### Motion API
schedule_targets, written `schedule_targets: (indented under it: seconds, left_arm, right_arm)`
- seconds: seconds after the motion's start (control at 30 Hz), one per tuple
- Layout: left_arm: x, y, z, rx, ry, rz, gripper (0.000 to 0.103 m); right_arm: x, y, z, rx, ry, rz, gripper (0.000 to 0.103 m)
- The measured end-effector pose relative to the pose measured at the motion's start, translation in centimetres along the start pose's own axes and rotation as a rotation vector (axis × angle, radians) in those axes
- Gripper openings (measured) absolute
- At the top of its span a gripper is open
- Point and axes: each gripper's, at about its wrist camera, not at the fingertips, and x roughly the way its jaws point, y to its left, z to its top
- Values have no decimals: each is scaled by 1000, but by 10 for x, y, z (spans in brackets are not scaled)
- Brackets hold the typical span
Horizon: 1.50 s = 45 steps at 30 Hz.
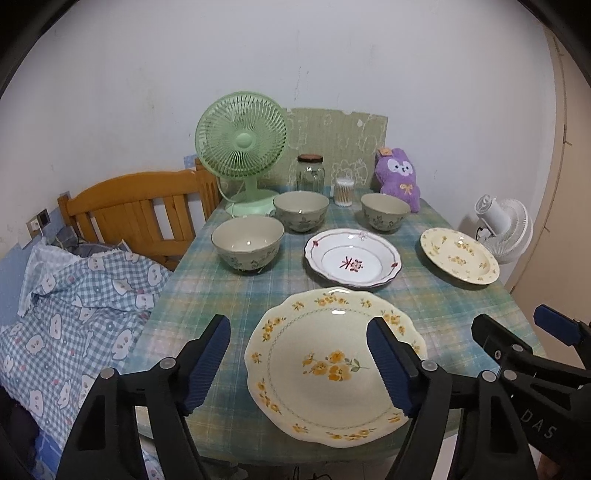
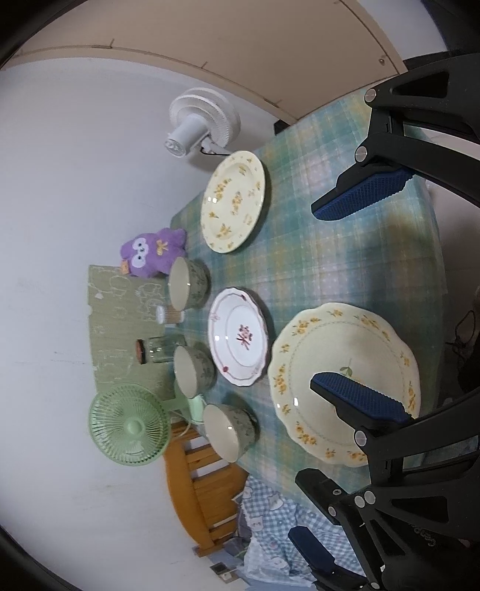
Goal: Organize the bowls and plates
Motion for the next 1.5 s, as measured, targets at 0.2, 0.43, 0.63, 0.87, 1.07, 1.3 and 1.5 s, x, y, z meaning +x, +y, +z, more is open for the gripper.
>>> schedule_targets:
  seconds: [0.2,0.43,0.63,0.87,1.07,1.3,1.5]
  left_arm:
    - [30,7,-6,-10,57,9,75]
    - [74,16,-15,-10,144,-3,68]
    - [110,27,-20,-12,244,-27,56]
    - [134,36,-15,19,288,-29,49]
    - [156,47,-13,8,356,-62,44]
    - [159,43,-12,47,353,-87,43]
    - [162,43,-6,65,386,-90,43]
  right_arm:
    - [36,10,-7,-1,47,5,87]
    - [83,19,-13,20,126,1,80]
    - [120,26,-14,41,209,-22,70]
    - [152,30,-11,80,301,-59,62]
    - [170,35,-9,92,352,-102,61]
    - [174,34,-12,117,364,-134,59]
    - [170,36,-6,122,401,-166,55]
